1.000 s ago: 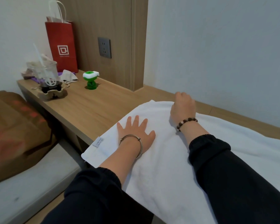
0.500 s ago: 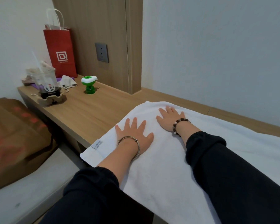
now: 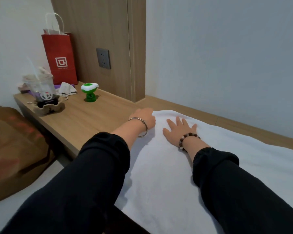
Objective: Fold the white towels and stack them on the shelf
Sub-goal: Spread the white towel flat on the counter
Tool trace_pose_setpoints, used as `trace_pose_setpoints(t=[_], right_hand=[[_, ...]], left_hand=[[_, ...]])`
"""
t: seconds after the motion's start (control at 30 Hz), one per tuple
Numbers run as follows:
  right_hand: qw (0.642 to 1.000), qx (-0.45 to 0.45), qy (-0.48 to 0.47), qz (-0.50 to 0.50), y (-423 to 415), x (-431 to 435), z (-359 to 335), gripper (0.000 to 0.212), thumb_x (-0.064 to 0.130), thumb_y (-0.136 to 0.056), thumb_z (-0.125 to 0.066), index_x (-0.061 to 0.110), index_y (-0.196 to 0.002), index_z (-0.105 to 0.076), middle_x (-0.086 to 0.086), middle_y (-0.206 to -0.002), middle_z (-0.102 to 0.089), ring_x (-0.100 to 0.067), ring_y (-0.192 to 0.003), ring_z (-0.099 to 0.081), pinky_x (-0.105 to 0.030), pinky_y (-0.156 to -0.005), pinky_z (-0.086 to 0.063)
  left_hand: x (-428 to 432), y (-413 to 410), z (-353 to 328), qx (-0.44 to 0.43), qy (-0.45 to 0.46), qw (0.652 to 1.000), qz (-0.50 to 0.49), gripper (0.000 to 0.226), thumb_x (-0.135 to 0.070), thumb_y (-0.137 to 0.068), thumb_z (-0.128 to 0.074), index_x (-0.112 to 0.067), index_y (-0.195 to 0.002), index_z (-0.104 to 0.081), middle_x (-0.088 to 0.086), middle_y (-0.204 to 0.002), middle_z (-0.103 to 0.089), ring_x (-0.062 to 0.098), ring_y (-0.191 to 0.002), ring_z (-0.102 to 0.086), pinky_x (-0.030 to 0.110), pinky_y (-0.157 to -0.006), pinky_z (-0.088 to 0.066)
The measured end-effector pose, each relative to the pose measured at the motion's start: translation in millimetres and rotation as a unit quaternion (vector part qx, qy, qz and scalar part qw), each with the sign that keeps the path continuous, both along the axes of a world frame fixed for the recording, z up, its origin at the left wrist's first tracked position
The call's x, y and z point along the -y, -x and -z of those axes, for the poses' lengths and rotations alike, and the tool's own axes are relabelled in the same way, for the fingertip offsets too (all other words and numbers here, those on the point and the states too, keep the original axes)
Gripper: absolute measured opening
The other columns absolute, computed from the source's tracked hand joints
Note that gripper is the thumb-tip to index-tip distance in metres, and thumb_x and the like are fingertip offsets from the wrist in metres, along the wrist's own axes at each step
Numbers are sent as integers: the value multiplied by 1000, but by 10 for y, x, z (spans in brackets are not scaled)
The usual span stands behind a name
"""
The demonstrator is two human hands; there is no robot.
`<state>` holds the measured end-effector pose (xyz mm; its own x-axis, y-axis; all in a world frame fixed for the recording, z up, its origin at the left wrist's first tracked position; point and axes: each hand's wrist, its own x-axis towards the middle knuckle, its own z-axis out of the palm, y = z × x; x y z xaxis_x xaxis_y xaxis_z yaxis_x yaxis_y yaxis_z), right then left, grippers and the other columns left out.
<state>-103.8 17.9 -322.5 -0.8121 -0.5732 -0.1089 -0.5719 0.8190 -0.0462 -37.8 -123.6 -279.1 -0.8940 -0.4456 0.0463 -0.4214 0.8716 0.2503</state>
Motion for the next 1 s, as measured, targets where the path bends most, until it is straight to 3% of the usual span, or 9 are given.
trace_pose_setpoints(t=[0.13, 0.33, 0.47, 0.67, 0.77, 0.83, 0.9, 0.93, 1.0], right_hand=[[1000, -10, 7, -2, 35, 8, 50, 64, 59, -92, -12, 36, -151, -3, 1, -161, 7, -22, -147, 6, -62, -111, 2], [1000, -22, 8, -6, 74, 20, 90, 64, 59, -92, -12, 35, -151, -3, 1, -161, 6, -21, -147, 5, -62, -112, 2], [1000, -19, -1, -13, 94, 16, 87, 65, 60, -92, -11, 36, -151, -1, 0, -161, 8, -22, -147, 7, -62, -112, 3], [1000, 6, 3, -4, 130, 148, 39, 67, 60, -92, -14, 34, -152, -2, 0, -161, 9, -24, -147, 7, -63, -112, 4], [995, 53, 86, -21, 119, 122, -106, 63, 52, -96, -27, 27, -152, -10, 0, -161, 6, -20, -147, 0, -58, -115, -1], [981, 67, 184, -13, 147, -46, -230, 57, 40, -99, -36, 21, -150, -21, -1, -161, -3, -18, -147, -8, -52, -116, -10], [975, 3, 220, 3, 208, -340, -360, 43, 27, -98, -39, 12, -138, -42, -9, -153, -29, -24, -140, -28, -45, -110, -26], [973, -38, 227, 16, 248, -513, -419, 31, 20, -96, -40, 8, -121, -54, -14, -138, -46, -29, -128, -43, -40, -98, -37], [971, -93, 211, 60, 357, -889, -506, 18, 11, -92, -39, 7, -86, -56, -19, -106, -61, -34, -98, -57, -33, -72, -40]], left_hand=[[125, 276, 176, 29, -78, 995, 53, 53, -32, -101, -35, -20, -150, -18, 10, -152, -31, 29, -136, -34, 36, -109, -29], [396, 366, 437, 59, 39, 995, 76, 61, -57, -95, -22, -27, -149, -21, -8, -158, -16, 14, -145, -12, 51, -115, -8], [500, 410, 499, 87, 61, 991, 83, 63, -59, -94, -16, -33, -151, -9, -17, -158, -2, 10, -146, 2, 52, -115, 0], [535, 448, 394, 130, 113, 982, 74, 57, -54, -97, -11, -35, -150, -3, -17, -158, 3, 13, -146, 6, 57, -114, 1], [382, 457, 231, 148, 232, 961, 42, 55, -46, -99, -12, -30, -151, -8, -11, -159, -9, 20, -146, 0, 59, -113, -1], [147, 448, 142, 138, 219, 966, 24, 54, -43, -99, -19, -29, -150, -9, -8, -158, -12, 23, -146, -3, 59, -112, -4], [-201, 424, 81, 122, 130, 983, 30, 54, -44, -99, -23, -29, -150, -12, -6, -158, -12, 25, -146, -2, 60, -111, -6], [-407, 410, 70, 117, 85, 989, 42, 54, -45, -99, -24, -29, -149, -15, -5, -157, -14, 25, -146, -4, 60, -110, -7], [-848, 341, 100, 121, 15, 989, 87, 54, -47, -98, -26, -29, -148, -20, -1, -156, -17, 27, -144, -8, 58, -112, -10]])
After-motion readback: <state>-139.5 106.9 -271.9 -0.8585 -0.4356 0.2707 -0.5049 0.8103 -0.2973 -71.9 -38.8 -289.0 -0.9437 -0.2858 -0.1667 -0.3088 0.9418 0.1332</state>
